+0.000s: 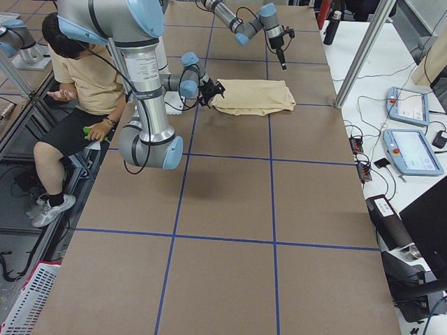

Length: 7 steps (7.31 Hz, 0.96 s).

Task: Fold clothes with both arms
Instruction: 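Lower the right gripper to the shirt corner nearest the robot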

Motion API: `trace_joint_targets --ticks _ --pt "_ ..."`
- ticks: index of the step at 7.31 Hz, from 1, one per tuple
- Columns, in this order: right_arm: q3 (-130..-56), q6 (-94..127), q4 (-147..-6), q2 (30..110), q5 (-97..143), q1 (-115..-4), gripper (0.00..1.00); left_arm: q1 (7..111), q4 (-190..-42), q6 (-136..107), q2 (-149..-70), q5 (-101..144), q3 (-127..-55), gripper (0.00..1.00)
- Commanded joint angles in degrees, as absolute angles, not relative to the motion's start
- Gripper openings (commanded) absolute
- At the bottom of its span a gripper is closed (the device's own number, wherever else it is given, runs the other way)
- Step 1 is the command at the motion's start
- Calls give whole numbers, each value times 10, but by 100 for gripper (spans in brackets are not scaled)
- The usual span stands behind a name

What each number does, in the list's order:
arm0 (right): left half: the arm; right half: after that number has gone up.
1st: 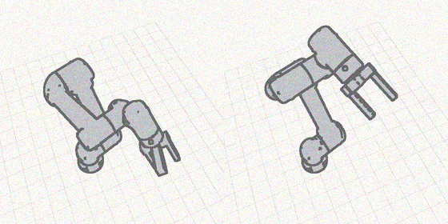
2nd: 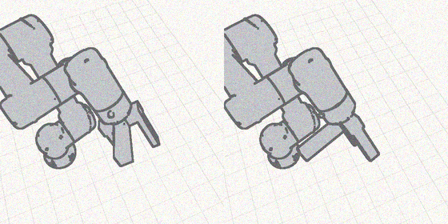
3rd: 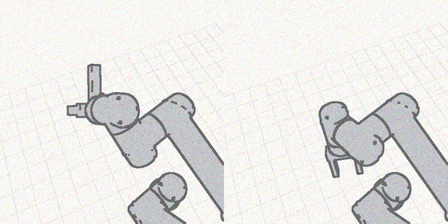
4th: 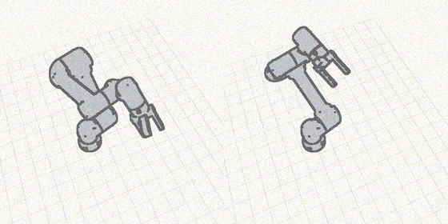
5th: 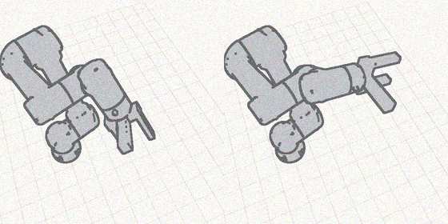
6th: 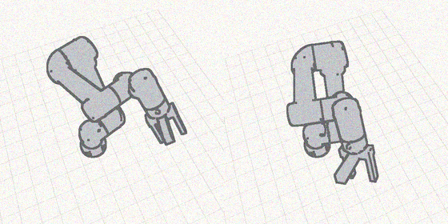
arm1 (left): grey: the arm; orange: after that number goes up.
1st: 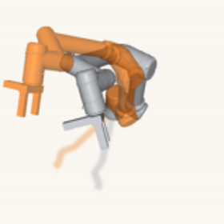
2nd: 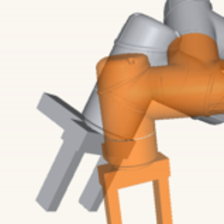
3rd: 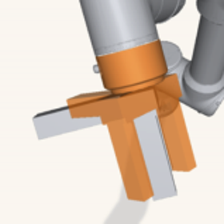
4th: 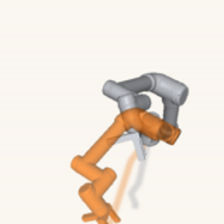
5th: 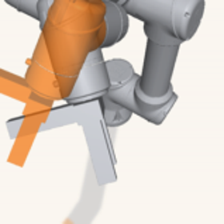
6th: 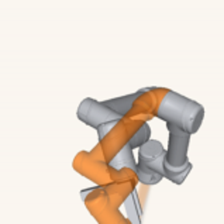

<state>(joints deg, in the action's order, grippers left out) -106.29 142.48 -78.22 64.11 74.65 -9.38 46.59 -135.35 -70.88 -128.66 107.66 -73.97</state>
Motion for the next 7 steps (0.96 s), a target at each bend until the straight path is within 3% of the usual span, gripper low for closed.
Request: trace_joint_targets --ticks 1,3,5,6,7 --pt "-1052 1433 -783 635 739 -90 99 466 -1354 -710 -1287 1076 -740 61" --pt "-1028 1434 -782 631 738 -86 98 466 -1354 -710 -1287 1076 -740 62" --pt "-1028 1434 -782 630 738 -86 90 466 -1354 -710 -1286 1076 -744 62" --pt "-1028 1434 -782 630 738 -86 74 467 -1354 -710 -1286 1076 -744 61" --pt "-1028 1435 -782 629 738 -87 20 467 -1354 -710 -1284 1076 -746 62"
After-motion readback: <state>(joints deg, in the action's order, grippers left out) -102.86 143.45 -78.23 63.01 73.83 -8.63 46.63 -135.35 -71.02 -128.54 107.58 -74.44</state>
